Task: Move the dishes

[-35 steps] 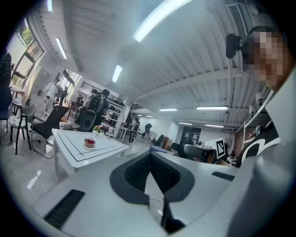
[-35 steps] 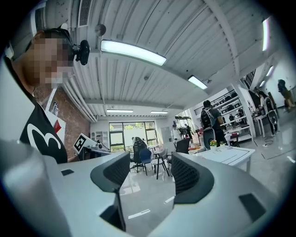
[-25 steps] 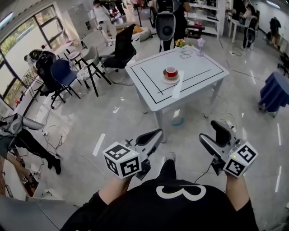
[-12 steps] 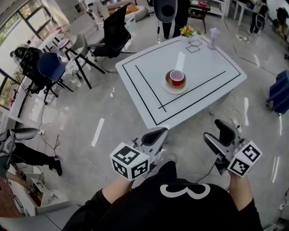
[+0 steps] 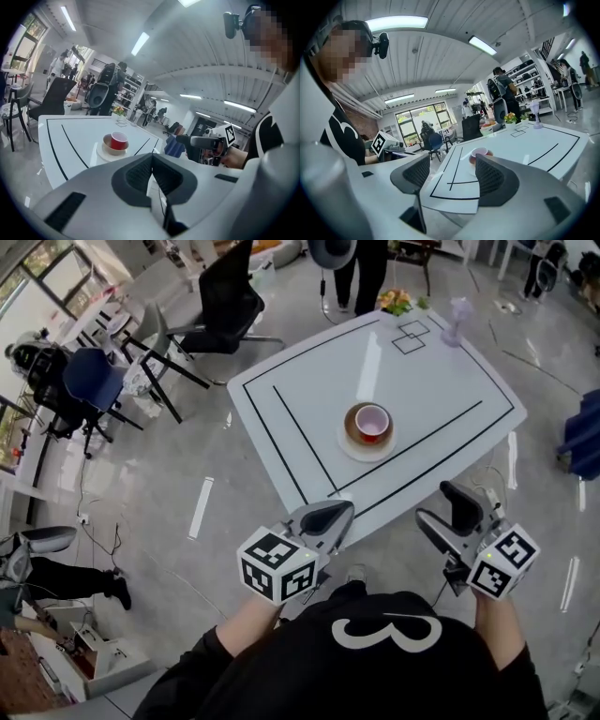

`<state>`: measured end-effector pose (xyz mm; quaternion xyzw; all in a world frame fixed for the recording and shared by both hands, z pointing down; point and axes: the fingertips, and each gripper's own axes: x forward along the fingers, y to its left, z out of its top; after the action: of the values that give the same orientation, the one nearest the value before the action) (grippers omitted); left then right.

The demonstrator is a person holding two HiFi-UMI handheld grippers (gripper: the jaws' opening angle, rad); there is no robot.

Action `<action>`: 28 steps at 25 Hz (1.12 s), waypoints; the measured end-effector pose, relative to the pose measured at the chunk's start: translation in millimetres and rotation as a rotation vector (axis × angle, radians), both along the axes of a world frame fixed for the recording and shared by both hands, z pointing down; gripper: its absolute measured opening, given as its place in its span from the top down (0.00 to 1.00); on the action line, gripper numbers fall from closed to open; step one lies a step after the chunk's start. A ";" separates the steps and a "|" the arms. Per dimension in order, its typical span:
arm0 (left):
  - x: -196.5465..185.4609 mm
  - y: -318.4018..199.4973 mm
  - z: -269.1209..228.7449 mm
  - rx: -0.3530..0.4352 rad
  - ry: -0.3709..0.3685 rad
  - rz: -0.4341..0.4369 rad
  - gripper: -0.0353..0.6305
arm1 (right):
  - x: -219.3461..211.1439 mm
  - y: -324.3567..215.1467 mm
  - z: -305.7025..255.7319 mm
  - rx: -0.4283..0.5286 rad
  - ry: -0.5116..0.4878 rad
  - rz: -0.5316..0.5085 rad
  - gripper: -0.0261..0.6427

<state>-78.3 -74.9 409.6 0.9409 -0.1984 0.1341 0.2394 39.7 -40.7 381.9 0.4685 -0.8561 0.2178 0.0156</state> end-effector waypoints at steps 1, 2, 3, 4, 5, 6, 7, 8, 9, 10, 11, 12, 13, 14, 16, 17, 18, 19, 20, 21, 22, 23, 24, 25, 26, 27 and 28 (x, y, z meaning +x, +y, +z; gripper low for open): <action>2.0 -5.5 0.6 -0.002 0.001 -0.008 0.94 | 2.4 -4.7 0.3 -0.001 -0.006 -0.001 0.53; 3.6 -10.9 1.2 -0.003 0.001 -0.016 0.94 | 4.5 -9.3 0.8 -0.001 -0.012 -0.004 0.53; 4.9 -16.2 1.7 -0.001 0.000 -0.026 0.94 | 6.2 -13.8 1.4 -0.001 -0.016 -0.010 0.53; 5.8 -21.8 1.9 0.004 -0.001 -0.039 0.94 | 8.0 -18.6 2.2 -0.001 -0.019 -0.018 0.53; 7.1 -28.0 2.0 0.011 -0.001 -0.054 0.94 | 10.5 -24.5 3.2 0.000 -0.019 -0.027 0.53; 8.9 -34.5 2.1 0.019 0.000 -0.071 0.94 | 13.7 -31.5 4.7 0.001 -0.018 -0.036 0.53; 11.1 -40.7 2.4 0.025 0.000 -0.086 0.94 | 17.2 -39.3 6.9 0.000 -0.016 -0.044 0.53; 13.7 -46.4 3.0 0.030 0.000 -0.099 0.94 | 20.2 -47.5 10.3 -0.003 -0.013 -0.053 0.54; 16.2 -52.0 3.4 0.035 -0.002 -0.110 0.94 | 22.4 -55.8 14.5 -0.009 -0.009 -0.063 0.54; 18.8 -57.6 3.1 0.041 -0.004 -0.120 0.94 | 23.7 -64.0 18.8 -0.018 -0.008 -0.077 0.54; 21.1 -63.0 2.2 0.046 -0.005 -0.133 0.94 | 24.3 -71.6 22.7 -0.028 -0.012 -0.094 0.54; 22.9 -68.2 1.1 0.049 -0.005 -0.149 0.94 | 25.0 -79.2 25.8 -0.039 -0.021 -0.114 0.54; 24.3 -73.4 0.3 0.049 -0.004 -0.167 0.94 | 26.0 -87.3 28.2 -0.050 -0.028 -0.134 0.55; 25.2 -78.7 -0.2 0.046 -0.004 -0.187 0.94 | 27.4 -96.2 29.8 -0.059 -0.029 -0.153 0.55; 26.1 -90.3 -1.0 0.040 -0.003 -0.228 0.94 | 31.0 -115.5 31.2 -0.066 -0.017 -0.186 0.55; 26.1 -96.4 -1.0 0.041 -0.003 -0.248 0.94 | 32.6 -125.2 32.0 -0.067 -0.007 -0.202 0.55; 25.9 -102.4 -0.3 0.043 -0.004 -0.269 0.94 | 33.8 -134.7 33.7 -0.071 0.004 -0.217 0.56; 25.3 -107.4 1.2 0.042 -0.005 -0.290 0.94 | 34.5 -143.3 37.1 -0.078 0.016 -0.231 0.56; 24.5 -111.3 3.3 0.038 -0.006 -0.312 0.94 | 35.0 -150.9 41.9 -0.089 0.030 -0.243 0.56; 23.8 -114.3 5.2 0.030 -0.006 -0.333 0.94 | 35.2 -157.9 47.0 -0.101 0.045 -0.252 0.56; 23.2 -117.0 6.0 0.022 -0.004 -0.353 0.94 | 35.2 -164.7 51.8 -0.113 0.057 -0.259 0.56; 23.1 -119.4 5.4 0.016 0.000 -0.370 0.94 | 34.4 -171.4 56.2 -0.124 0.067 -0.267 0.56; 23.2 -121.3 3.8 0.013 0.003 -0.383 0.94 | 32.9 -177.9 60.5 -0.135 0.076 -0.277 0.56; 23.4 -122.6 1.7 0.014 0.005 -0.392 0.94 | 30.7 -183.9 65.0 -0.146 0.088 -0.289 0.57; 23.2 -123.6 -0.5 0.019 0.005 -0.401 0.94 | 28.2 -189.9 69.2 -0.156 0.102 -0.301 0.57; 22.7 -124.8 -2.9 0.025 0.003 -0.409 0.94 | 25.8 -196.3 73.1 -0.163 0.117 -0.311 0.57; 21.6 -126.3 -5.1 0.031 0.002 -0.418 0.94 | 23.4 -202.7 76.6 -0.170 0.130 -0.318 0.58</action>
<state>-56.6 -201.2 404.5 0.8829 -0.3913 0.0775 0.2478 63.1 -243.4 458.5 0.3372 -0.8951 0.2534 0.1447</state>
